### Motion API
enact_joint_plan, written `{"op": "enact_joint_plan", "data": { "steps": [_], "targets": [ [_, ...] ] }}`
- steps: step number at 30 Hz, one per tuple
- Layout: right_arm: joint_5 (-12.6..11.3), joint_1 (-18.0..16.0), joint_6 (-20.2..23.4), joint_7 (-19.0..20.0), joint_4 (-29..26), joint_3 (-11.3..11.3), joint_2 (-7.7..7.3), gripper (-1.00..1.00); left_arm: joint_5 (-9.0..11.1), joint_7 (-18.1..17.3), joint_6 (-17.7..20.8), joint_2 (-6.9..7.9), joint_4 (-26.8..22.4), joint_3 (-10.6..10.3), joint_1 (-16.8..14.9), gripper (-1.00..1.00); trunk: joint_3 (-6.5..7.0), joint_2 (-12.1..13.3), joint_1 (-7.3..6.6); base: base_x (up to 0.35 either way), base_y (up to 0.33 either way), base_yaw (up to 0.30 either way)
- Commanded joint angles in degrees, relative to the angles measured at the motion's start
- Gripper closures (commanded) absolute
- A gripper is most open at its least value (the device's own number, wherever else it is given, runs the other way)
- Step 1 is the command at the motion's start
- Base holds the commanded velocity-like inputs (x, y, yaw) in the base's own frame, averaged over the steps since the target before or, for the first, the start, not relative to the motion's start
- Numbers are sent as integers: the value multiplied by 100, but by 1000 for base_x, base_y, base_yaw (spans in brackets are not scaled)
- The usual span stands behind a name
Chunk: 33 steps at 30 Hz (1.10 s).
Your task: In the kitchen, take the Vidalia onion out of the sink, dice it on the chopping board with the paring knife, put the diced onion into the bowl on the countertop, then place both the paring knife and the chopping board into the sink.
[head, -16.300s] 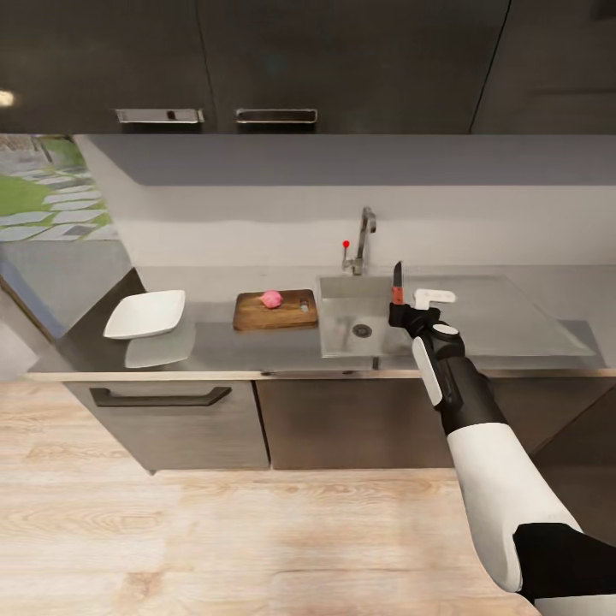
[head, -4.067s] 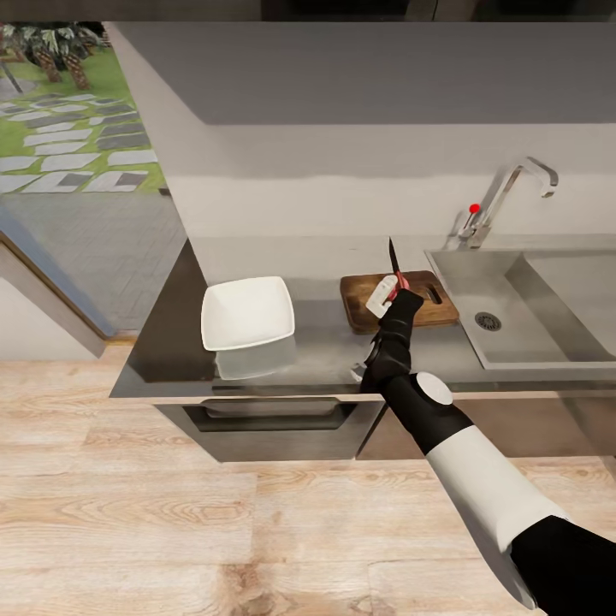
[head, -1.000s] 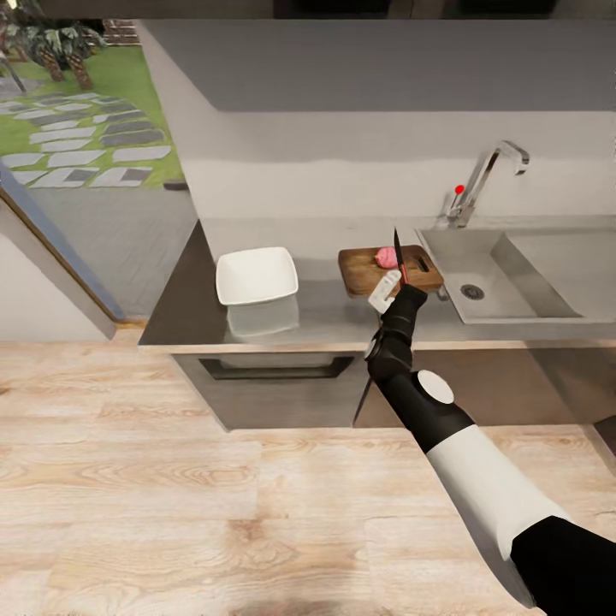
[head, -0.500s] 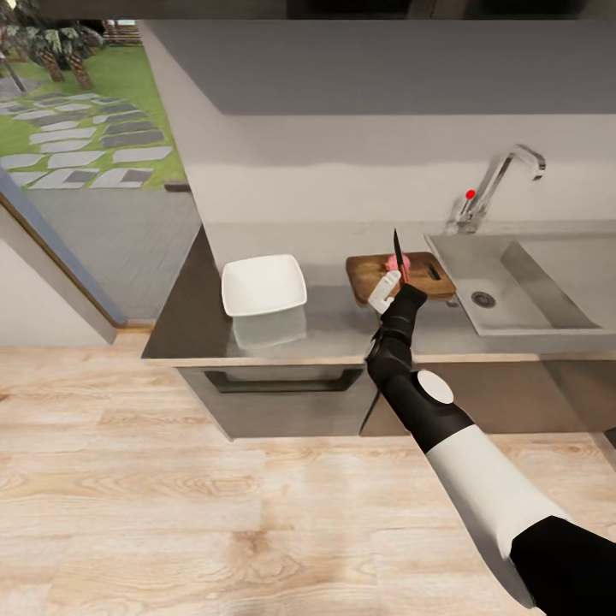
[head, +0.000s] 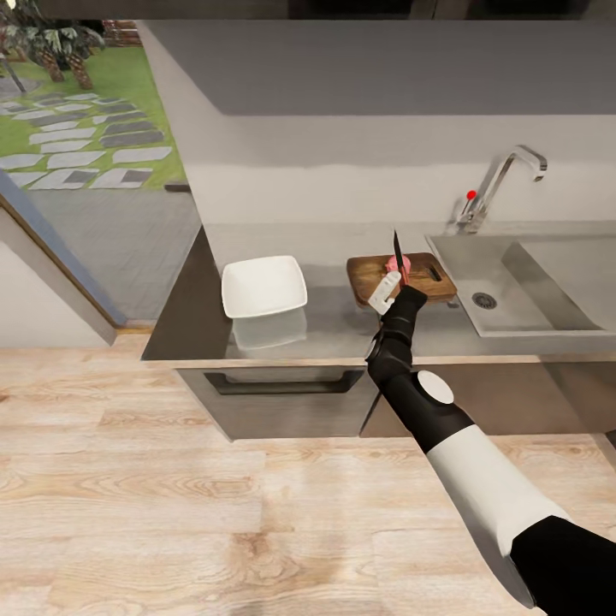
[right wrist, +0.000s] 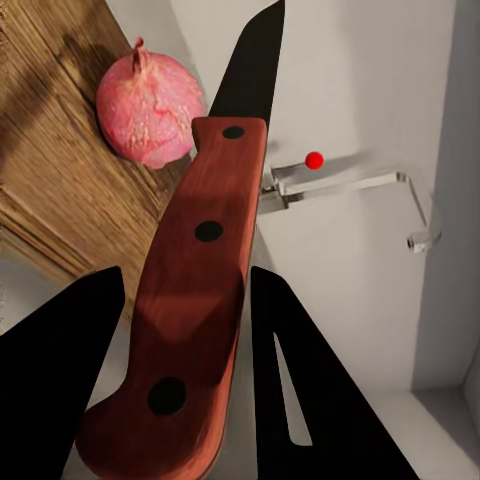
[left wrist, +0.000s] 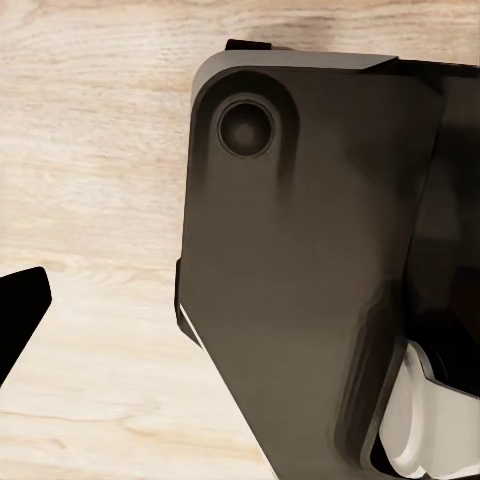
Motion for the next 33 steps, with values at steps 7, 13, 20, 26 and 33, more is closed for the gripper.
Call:
{"op": "enact_joint_plan", "data": {
  "steps": [7,13,20,26,33],
  "targets": [
    [-11,-6,37,-21,24,15,-3,100,40,11,-38,-4,24,-49,-9,-100,-6,-7,2,0,0,0],
    [-12,-6,37,-21,25,20,-4,100,40,11,-39,-4,24,-49,-9,-100,-6,-7,2,0,0,0],
    [-12,-6,37,-15,25,24,-4,100,40,12,-39,-4,24,-49,-9,-100,-6,-7,2,0,0,0],
    [-16,-6,31,-8,25,22,-11,100,40,12,-40,-4,24,-49,-9,-100,-6,-7,2,0,0,0],
    [-21,-6,28,-4,37,24,-5,100,40,13,-38,-4,24,-49,-9,-100,-6,-7,2,0,0,0]
  ]
}}
